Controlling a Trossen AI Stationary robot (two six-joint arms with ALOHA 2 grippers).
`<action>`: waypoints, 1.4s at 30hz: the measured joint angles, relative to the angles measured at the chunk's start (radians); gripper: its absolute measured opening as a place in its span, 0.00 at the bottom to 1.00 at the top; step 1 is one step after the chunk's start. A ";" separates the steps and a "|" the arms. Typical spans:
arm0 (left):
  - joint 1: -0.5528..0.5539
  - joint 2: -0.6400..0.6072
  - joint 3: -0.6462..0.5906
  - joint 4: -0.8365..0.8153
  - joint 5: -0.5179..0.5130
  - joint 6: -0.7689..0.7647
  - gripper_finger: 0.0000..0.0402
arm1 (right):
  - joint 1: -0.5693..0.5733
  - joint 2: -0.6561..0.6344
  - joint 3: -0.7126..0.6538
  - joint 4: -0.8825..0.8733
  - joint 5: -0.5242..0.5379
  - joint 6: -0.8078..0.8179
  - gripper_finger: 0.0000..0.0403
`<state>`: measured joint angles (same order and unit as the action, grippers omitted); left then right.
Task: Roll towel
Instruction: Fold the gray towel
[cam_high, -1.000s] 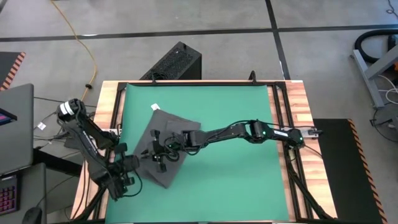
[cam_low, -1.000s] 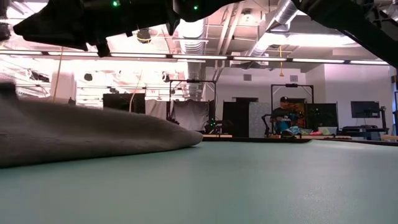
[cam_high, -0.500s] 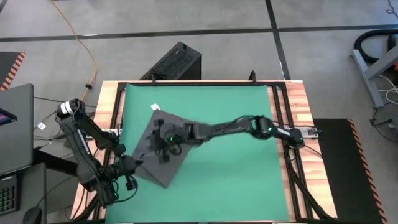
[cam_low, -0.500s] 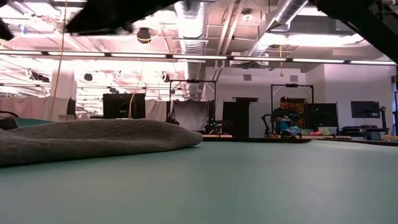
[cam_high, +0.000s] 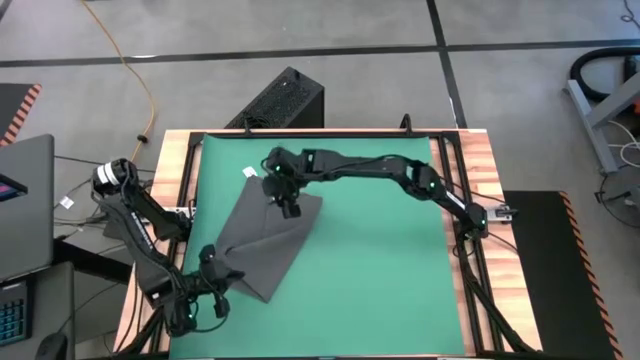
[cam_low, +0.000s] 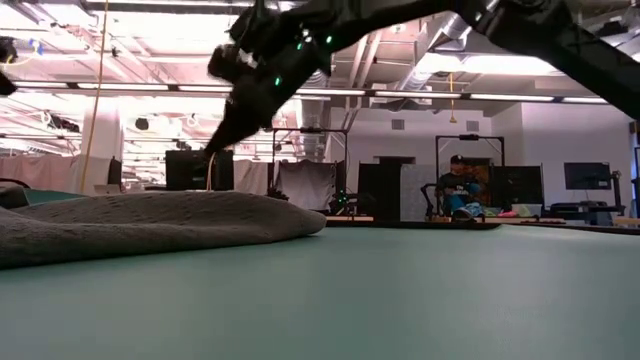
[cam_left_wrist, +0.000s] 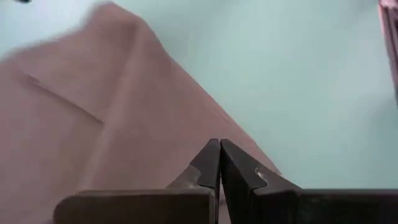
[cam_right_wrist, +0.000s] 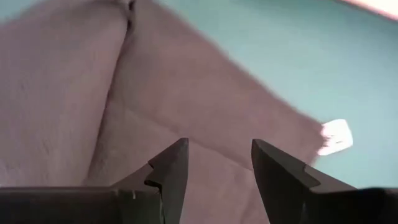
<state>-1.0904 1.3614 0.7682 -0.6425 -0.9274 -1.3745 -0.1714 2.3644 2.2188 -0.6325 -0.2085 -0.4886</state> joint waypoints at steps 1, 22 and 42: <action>0.008 0.000 -0.016 0.044 0.019 0.023 0.00 | 0.001 0.011 -0.001 -0.004 -0.001 -0.007 0.49; 0.266 0.001 -0.103 0.283 0.244 0.514 0.00 | -0.006 -0.178 0.109 -0.382 0.053 0.041 0.43; 0.444 0.321 -0.101 0.798 0.615 0.773 0.00 | 0.075 -0.647 0.110 -0.569 0.169 0.293 0.29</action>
<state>-0.6459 1.6822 0.6670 0.1552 -0.3126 -0.6017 -0.0967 1.7172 2.3287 -1.2017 -0.0394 -0.1955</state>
